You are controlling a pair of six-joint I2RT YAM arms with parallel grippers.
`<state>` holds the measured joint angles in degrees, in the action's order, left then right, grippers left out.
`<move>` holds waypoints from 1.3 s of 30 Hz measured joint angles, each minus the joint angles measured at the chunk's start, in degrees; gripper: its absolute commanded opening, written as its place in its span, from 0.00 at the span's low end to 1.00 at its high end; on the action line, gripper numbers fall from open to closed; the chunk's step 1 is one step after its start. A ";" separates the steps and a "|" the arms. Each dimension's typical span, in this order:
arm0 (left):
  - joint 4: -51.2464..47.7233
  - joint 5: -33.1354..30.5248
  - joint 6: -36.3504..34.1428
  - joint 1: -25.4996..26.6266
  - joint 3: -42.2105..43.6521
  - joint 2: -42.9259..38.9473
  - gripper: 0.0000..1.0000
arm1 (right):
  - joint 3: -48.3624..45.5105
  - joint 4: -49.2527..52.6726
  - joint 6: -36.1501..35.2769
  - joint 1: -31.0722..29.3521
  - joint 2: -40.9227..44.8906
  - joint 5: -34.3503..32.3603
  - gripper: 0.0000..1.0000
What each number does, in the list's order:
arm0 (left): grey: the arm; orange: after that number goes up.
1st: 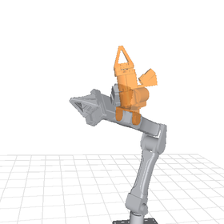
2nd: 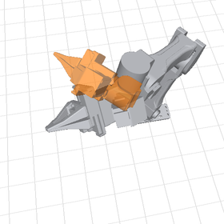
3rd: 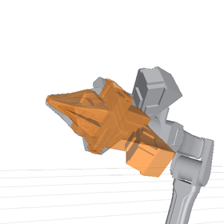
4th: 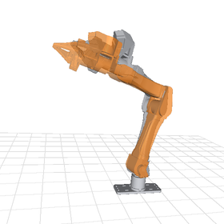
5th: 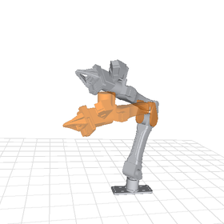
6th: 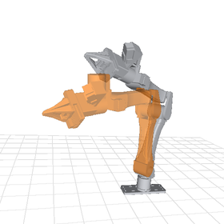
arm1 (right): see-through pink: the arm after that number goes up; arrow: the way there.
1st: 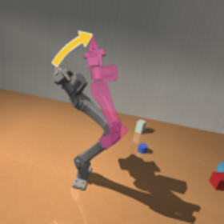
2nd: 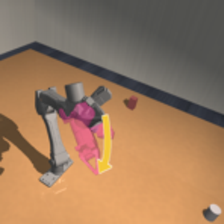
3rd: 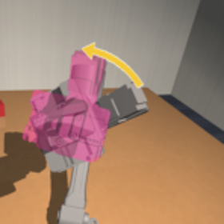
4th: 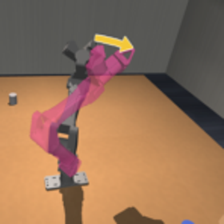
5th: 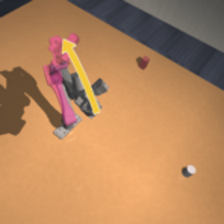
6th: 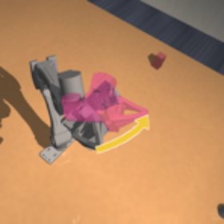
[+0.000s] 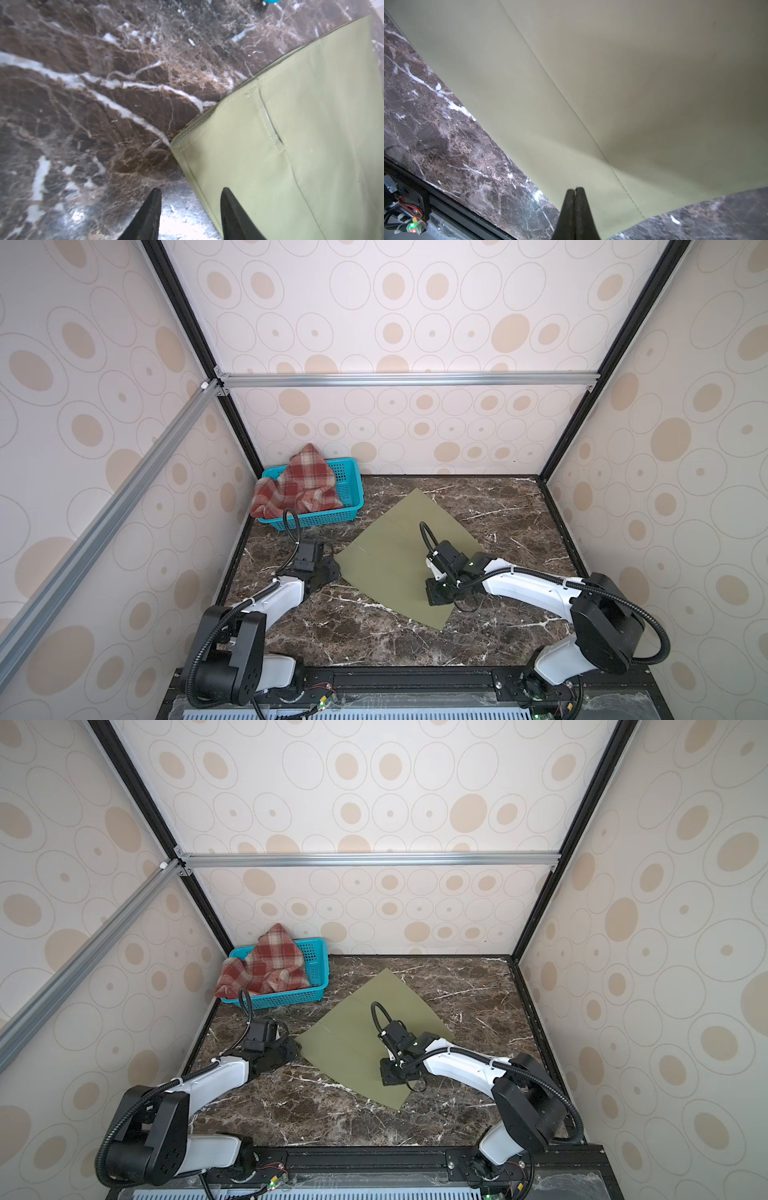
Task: Fold and stack the skirts
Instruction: 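Hold the skirt with the right gripper while the left gripper hovers near its edge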
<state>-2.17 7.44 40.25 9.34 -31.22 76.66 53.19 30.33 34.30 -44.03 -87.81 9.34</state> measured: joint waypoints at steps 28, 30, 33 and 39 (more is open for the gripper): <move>5.62 -1.09 -2.40 -1.22 -1.95 8.04 0.30 | 0.81 -0.81 -0.33 2.03 -2.58 2.73 0.00; 6.23 -1.11 -2.40 -1.27 -1.95 8.59 0.28 | 1.14 -0.79 -0.35 2.03 -2.75 2.73 0.00; 6.91 -1.07 -2.47 -1.33 -1.95 8.94 0.23 | 1.36 -0.79 -0.35 2.05 -2.89 2.78 0.00; 7.91 -0.92 -2.58 -1.38 -1.95 9.27 0.07 | 1.36 -0.74 -0.35 2.05 -2.95 2.84 0.00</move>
<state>5.74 6.52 37.67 7.97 -33.17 85.93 54.54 29.58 33.95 -41.98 -90.76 12.19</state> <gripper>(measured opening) 0.130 0.041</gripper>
